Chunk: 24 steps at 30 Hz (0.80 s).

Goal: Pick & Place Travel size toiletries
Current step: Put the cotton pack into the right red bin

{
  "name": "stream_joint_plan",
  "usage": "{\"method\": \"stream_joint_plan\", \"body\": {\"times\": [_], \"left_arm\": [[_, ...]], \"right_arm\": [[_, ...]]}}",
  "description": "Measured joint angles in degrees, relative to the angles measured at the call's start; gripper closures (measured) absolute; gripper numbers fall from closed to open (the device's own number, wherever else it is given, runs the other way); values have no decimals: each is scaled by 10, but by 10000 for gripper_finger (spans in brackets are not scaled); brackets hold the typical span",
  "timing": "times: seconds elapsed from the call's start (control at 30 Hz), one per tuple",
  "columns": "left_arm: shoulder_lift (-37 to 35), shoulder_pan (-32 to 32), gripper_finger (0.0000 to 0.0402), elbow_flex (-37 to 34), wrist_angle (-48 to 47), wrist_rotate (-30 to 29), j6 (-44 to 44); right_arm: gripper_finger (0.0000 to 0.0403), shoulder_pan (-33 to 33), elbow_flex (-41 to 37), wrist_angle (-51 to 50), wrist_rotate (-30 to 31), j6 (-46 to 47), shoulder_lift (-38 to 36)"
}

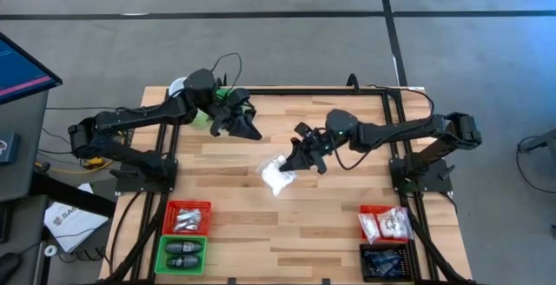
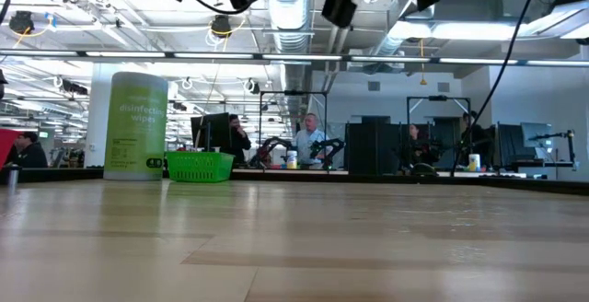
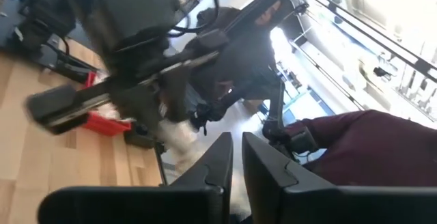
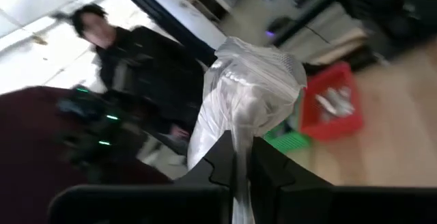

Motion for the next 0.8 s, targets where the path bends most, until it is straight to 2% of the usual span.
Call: {"method": "stream_joint_plan", "body": {"times": [0.17,0.37,0.6,0.7,0.8], "left_arm": [[0,0,391,0,0,-1,0],[0,0,399,0,-1,-8,2],[0,-8,398,-1,-62,-27,20],[0,-36,399,-1,-100,-45,45],[0,-73,400,-1,-133,-90,65]], "right_arm": [[389,6,0,-69,41,-39,0],[389,33,0,-92,87,-79,-15],[390,64,0,-229,205,-119,-91],[388,76,0,-283,241,-121,-126],[388,91,0,-330,268,-123,-159]]}}
